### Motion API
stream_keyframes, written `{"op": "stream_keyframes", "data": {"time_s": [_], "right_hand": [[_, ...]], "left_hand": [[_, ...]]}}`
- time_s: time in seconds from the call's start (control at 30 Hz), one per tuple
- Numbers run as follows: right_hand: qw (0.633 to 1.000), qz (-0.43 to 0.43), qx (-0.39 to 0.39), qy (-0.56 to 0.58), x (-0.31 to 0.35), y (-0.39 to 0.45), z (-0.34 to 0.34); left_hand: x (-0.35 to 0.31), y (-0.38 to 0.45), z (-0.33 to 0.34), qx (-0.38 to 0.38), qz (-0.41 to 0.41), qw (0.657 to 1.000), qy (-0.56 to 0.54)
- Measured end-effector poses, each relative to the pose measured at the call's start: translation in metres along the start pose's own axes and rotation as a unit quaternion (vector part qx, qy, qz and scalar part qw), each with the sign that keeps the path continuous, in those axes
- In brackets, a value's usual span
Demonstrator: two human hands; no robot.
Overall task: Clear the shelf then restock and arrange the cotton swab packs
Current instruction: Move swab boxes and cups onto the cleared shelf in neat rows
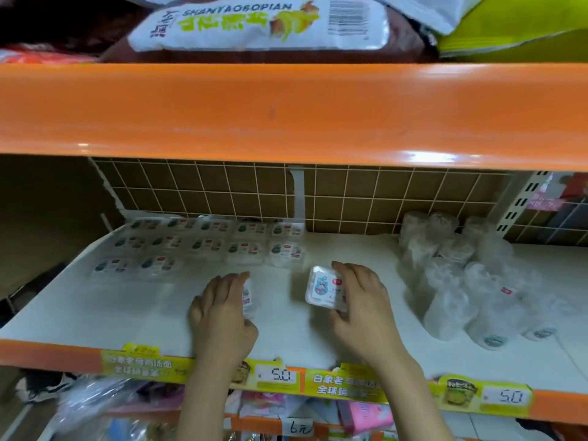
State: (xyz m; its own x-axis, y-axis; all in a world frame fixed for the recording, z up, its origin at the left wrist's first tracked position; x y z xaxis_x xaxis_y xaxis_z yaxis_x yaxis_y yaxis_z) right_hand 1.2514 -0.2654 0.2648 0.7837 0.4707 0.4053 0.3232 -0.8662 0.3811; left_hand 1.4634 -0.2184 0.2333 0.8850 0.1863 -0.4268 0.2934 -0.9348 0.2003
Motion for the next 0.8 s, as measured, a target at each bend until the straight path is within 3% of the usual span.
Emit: {"op": "stream_keyframes", "data": {"time_s": [0.33, 0.67, 0.8], "right_hand": [[0.999, 0.030, 0.035, -0.003, 0.058, 0.019, 0.068], [0.995, 0.063, 0.078, 0.007, 0.080, 0.034, 0.092], [0.995, 0.059, 0.082, 0.005, 0.083, 0.040, 0.098]], "left_hand": [[0.084, 0.052, -0.012, 0.059, 0.040, 0.997, 0.017], [0.079, 0.080, 0.013, 0.154, 0.091, 0.983, 0.041], [0.083, 0.080, 0.017, 0.149, 0.098, 0.983, 0.046]]}}
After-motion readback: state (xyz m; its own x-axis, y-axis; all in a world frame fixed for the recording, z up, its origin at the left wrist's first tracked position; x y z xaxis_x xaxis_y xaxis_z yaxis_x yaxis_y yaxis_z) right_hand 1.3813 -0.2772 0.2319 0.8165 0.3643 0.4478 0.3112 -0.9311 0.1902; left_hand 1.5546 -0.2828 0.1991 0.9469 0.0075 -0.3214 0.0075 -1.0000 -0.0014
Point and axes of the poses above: each hand's wrist, its own y-axis towards the middle knuckle, its own z-axis out of the palm, x = y × z, the point moved 10 cm from there along y, towards the middle knuckle, and after that the axes turned 4 degrees about x, right-handed, at the moved point
